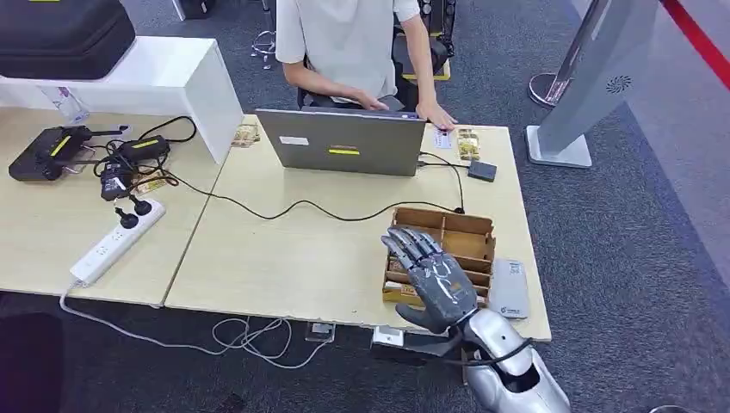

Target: Pass the card to the sensor for recognition and then transmit it.

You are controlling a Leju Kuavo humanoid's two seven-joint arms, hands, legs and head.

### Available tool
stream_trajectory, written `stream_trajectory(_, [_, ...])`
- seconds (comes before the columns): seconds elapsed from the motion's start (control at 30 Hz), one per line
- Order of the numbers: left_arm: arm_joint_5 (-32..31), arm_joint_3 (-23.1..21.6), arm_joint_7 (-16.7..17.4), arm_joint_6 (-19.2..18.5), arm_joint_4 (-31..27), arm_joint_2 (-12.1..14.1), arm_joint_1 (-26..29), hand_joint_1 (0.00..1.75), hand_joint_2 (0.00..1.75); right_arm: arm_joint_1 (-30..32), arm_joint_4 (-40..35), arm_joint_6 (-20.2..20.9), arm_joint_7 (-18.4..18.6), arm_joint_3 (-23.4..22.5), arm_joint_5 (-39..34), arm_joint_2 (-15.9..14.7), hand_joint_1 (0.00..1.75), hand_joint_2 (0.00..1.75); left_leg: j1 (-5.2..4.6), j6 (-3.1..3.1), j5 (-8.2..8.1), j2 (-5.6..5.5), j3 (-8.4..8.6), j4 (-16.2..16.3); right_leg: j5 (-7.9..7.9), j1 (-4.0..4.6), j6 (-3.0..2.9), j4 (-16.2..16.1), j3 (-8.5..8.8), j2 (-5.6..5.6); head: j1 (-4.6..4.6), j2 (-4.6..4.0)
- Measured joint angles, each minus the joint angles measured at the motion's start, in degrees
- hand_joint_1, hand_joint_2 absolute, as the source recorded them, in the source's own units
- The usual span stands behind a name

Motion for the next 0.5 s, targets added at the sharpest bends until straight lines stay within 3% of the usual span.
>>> stream_trajectory(0.3, [-0.17, 0.00, -0.11, 0.02, 0.00, 0.07, -0.01, 0.00, 1.75, 0.55, 2.01, -0.17, 0.13, -0.02, -0.44, -0.17, 0.00, 1.75, 0.00, 0.00, 0.00, 0.00, 0.00, 0.00, 0.00, 0.00, 0.00, 0.00, 0.00, 0.00, 0.00, 0.00])
stream_trajectory(0.5, [-0.72, 0.00, -0.35, 0.02, 0.00, 0.07, -0.01, 0.00, 1.75, 0.07, 6.85, -2.47, 0.76, -0.46, -0.13, -0.15, 0.00, 1.75, 0.00, 0.00, 0.00, 0.00, -0.01, 0.00, 0.00, 0.00, 0.00, 0.00, 0.01, 0.00, 0.00, 0.00])
